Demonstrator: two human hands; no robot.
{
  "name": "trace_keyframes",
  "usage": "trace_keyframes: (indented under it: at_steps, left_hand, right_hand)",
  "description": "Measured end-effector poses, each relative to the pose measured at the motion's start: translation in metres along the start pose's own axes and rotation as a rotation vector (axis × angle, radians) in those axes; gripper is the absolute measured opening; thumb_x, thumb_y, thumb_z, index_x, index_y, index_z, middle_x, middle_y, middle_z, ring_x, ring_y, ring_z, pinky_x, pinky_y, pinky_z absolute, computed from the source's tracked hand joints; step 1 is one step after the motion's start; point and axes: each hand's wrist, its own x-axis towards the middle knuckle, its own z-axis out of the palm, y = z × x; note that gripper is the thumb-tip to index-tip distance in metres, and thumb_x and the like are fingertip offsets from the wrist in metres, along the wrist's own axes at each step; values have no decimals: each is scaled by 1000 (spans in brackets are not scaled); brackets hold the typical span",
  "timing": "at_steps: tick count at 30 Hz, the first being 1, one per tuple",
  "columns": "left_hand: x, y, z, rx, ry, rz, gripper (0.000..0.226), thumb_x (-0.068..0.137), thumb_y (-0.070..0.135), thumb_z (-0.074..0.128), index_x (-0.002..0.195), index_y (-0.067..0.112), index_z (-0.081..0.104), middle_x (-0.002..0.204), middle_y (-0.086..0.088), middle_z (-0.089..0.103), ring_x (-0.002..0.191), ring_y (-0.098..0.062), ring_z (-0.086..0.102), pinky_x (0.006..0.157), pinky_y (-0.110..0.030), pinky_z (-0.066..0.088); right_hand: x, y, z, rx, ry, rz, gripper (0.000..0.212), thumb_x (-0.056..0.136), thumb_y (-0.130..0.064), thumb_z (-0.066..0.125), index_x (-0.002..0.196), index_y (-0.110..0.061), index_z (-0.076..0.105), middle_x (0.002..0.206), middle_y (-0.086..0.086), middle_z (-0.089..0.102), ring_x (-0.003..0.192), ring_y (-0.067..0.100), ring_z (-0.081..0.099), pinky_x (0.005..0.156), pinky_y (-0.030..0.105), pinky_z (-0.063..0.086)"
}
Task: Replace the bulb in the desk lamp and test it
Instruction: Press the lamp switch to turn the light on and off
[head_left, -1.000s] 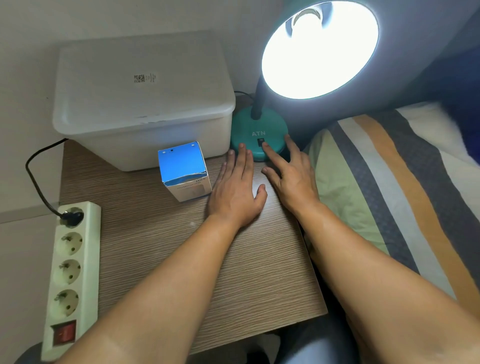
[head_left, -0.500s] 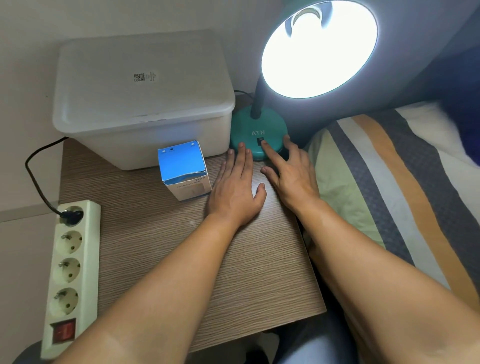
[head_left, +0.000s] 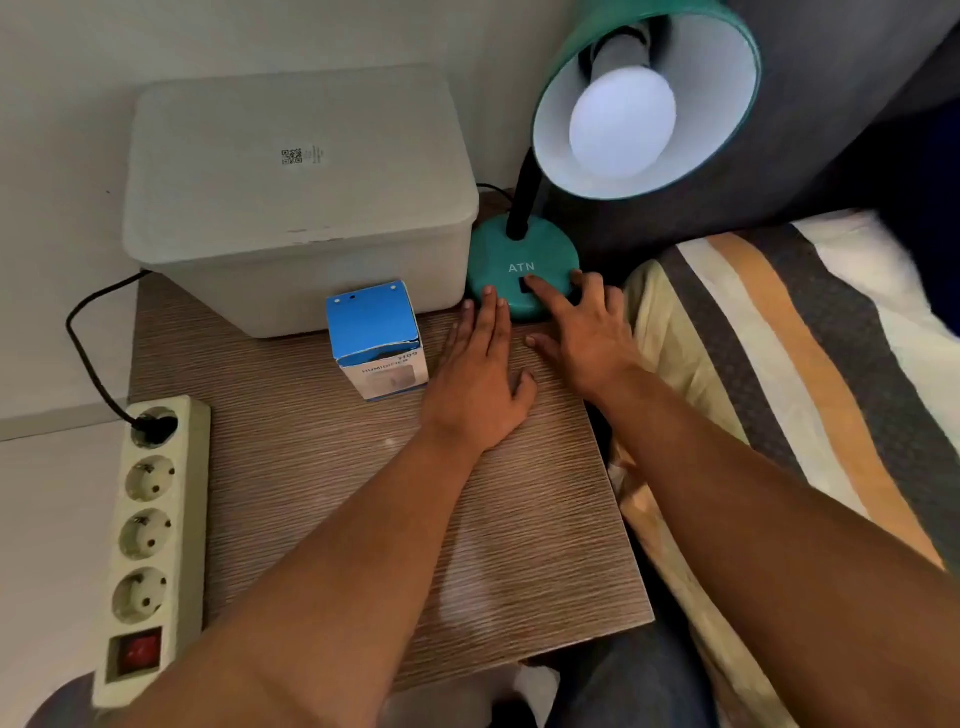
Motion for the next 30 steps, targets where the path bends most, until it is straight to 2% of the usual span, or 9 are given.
trace_keyframes:
  at_steps: [5,10,12,18,21,24,27,30]
  left_hand:
    - [0,4,-9,-28,-45,-26,84,96,43,45,158,10,0,166,-8,-11,153,-28,-7,122,-36,0]
    - [-7,11,-24,-36,-127,-17,78,100,34,45,157,7,0,166,-12,-8,153,-32,-6,125,-40,5]
    - [-21,11,-29,-41,-130,22,75,100,32,44,157,5,4,166,-13,-2,153,-31,-2,125,-41,9]
    - [-85,-2,-40,-100,-98,18,67,101,29,43,157,5,15,165,-12,12,154,-24,5,121,-27,0]
    - [-117,-19,-42,-127,-69,-30,64,100,29,44,156,8,22,164,-10,19,153,-21,12,118,-22,2]
    - [-145,-40,-44,-163,-13,-120,62,99,29,45,155,10,27,163,-8,24,151,-18,18,117,-19,7]
    - [-158,-57,-47,-226,55,-222,61,98,29,47,154,11,30,162,-7,27,150,-16,22,115,-17,9]
    - [-153,-64,-53,-350,99,-323,67,98,31,51,156,10,25,163,-6,26,150,-16,21,116,-18,11]
  right_hand:
    - [1,-6,-8,1,-62,19,73,90,-45,63,151,-44,23,149,14,25,131,37,31,110,52,34]
    - [-18,-12,-9,-16,-121,52,80,95,-38,58,155,-44,5,162,13,9,141,38,23,112,51,32]
    - [-32,-17,-9,18,-104,58,84,94,-35,60,156,-39,3,163,12,11,144,36,21,115,49,29]
    - [-70,-42,-2,289,20,60,74,92,-24,65,154,-15,26,155,14,34,142,32,31,117,39,24]
    - [-81,-61,3,416,-2,56,69,93,-27,63,153,-11,31,154,13,39,142,28,35,117,33,25]
    - [-87,-83,4,514,-71,73,66,96,-28,60,154,-14,30,156,7,38,144,22,35,115,28,25]
    - [-88,-101,8,544,-116,59,70,95,-29,61,155,-19,26,159,3,35,146,20,33,118,32,27]
    - [-85,-112,11,604,-140,78,77,92,-30,65,156,-21,23,159,2,35,145,20,34,118,40,31]
